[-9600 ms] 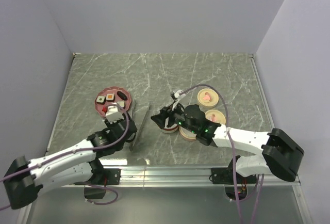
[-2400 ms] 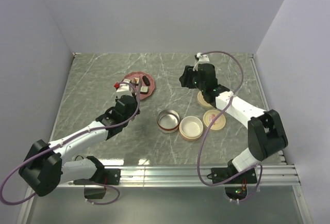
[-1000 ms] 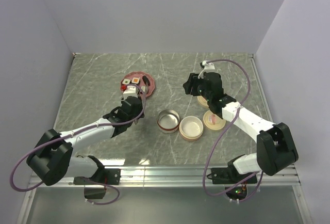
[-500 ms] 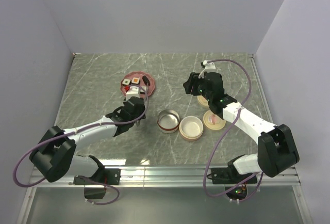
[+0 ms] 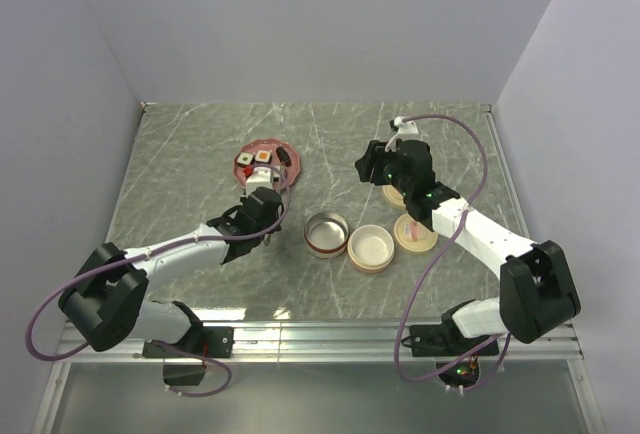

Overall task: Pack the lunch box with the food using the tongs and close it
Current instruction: Pick up the food using the clamp

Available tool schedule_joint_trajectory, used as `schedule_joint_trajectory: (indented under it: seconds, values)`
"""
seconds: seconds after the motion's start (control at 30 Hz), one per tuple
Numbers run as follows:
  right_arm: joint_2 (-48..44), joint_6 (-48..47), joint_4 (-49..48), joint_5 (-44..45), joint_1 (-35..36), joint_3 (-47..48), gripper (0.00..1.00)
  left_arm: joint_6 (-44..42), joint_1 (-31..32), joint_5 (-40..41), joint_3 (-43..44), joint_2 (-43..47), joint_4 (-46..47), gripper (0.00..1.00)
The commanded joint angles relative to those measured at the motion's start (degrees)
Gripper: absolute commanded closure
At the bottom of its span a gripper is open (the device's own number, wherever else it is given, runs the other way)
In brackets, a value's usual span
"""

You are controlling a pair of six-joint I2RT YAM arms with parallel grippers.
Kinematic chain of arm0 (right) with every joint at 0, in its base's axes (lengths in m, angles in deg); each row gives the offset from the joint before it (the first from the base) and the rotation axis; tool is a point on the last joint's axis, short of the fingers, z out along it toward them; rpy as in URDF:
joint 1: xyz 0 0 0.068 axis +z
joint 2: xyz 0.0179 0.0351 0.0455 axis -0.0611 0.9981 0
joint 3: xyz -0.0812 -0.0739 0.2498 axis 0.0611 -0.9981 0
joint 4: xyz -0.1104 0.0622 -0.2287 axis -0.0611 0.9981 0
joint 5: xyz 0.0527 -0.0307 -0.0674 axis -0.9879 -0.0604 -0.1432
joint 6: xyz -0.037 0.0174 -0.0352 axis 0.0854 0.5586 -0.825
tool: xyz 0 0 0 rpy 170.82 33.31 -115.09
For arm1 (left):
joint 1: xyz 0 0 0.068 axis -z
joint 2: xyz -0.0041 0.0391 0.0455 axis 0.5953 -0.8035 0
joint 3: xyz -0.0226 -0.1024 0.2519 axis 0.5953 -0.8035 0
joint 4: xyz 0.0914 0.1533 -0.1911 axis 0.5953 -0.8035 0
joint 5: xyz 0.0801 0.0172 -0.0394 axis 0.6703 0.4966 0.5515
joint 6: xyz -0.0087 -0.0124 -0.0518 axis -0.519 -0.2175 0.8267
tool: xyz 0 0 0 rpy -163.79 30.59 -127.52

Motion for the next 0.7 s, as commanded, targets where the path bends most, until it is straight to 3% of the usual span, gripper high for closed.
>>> schedule_joint_trajectory:
  seconds: [0.0, 0.27, 0.47, 0.67]
  values:
    - [-1.14, 0.22, -2.77, 0.05, -0.03, -0.78, 0.41, 0.47, 0.23, 1.97, 2.37, -0.94, 0.85, 0.70]
    - [-0.44, 0.05, -3.12, 0.49, -0.03, -0.79, 0.41, -0.58, 0.58, 3.38, -0.01, 6.33, 4.19, 0.78]
    - [1.76, -0.30, -2.15, 2.06, -0.12, 1.50, 0.41, -1.46, 1.11, 3.74, -1.33, 13.38, 4.11, 0.79]
    - [2.64, -0.83, -1.19, 4.26, -0.47, 2.91, 0.41, -0.94, 3.21, 2.50, -1.77, 14.44, 3.84, 0.80]
